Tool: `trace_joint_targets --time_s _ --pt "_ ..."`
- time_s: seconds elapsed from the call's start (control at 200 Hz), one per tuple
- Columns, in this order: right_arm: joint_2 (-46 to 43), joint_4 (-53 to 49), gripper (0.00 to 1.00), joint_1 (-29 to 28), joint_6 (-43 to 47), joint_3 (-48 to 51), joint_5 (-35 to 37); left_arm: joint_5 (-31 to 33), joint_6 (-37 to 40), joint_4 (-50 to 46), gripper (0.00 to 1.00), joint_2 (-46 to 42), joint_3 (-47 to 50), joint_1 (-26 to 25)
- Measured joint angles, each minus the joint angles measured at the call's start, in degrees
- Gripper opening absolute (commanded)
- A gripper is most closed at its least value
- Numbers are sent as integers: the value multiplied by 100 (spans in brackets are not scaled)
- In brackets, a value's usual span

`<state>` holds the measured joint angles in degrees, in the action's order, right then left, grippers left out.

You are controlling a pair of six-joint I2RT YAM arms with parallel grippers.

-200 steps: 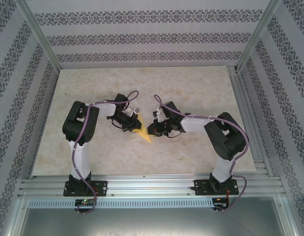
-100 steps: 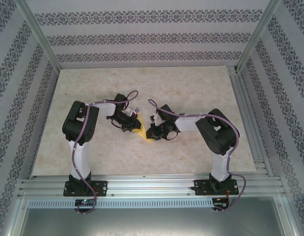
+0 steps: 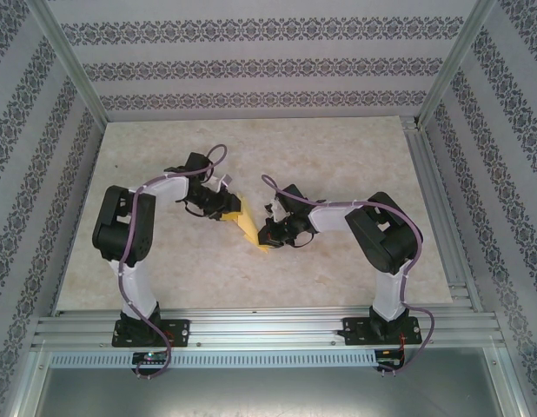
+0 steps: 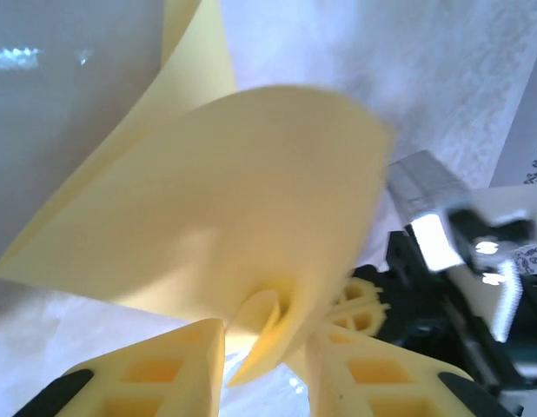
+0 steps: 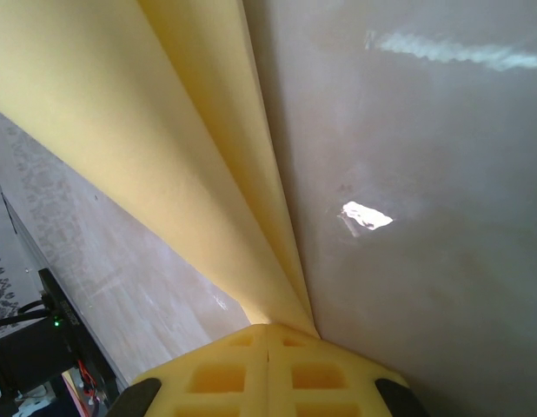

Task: Fold a paper plane with a square sheet of paper (pick it up from the middle)
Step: Fold the wing for the fifth time at the center of the table.

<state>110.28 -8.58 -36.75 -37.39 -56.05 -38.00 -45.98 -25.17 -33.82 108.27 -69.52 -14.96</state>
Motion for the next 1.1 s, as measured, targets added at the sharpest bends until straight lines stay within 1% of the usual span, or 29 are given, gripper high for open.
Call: trace_joint_targets --time_s 0.115,0.155,0.33,0.5,0.609,0.814,0.969,1.099 --pt "4 -2 0 0 0 -7 -4 4 -387 284 12 -452 251 -4" --pt "4 -2 0 0 0 -7 -4 0 -533 396 9 -584 369 -4" --pt "15 9 0 0 0 -11 -22 26 -1248 857 9 -1032 850 -87" --pt "31 26 0 0 -2 -11 -46 57 -1633 1176 7 -1036 850 -457" --pt "31 35 0 0 -2 -11 -52 136 -1838 1379 6 -890 857 -699" --pt "46 61 0 0 -2 -11 -70 284 -2505 2310 6 -334 1152 -931" --pt "61 90 0 0 -4 -11 -101 514 -2704 2500 5 -85 1152 -1145" --pt "63 92 0 0 -7 -11 -105 763 -2706 2503 5 -52 1145 -1169"
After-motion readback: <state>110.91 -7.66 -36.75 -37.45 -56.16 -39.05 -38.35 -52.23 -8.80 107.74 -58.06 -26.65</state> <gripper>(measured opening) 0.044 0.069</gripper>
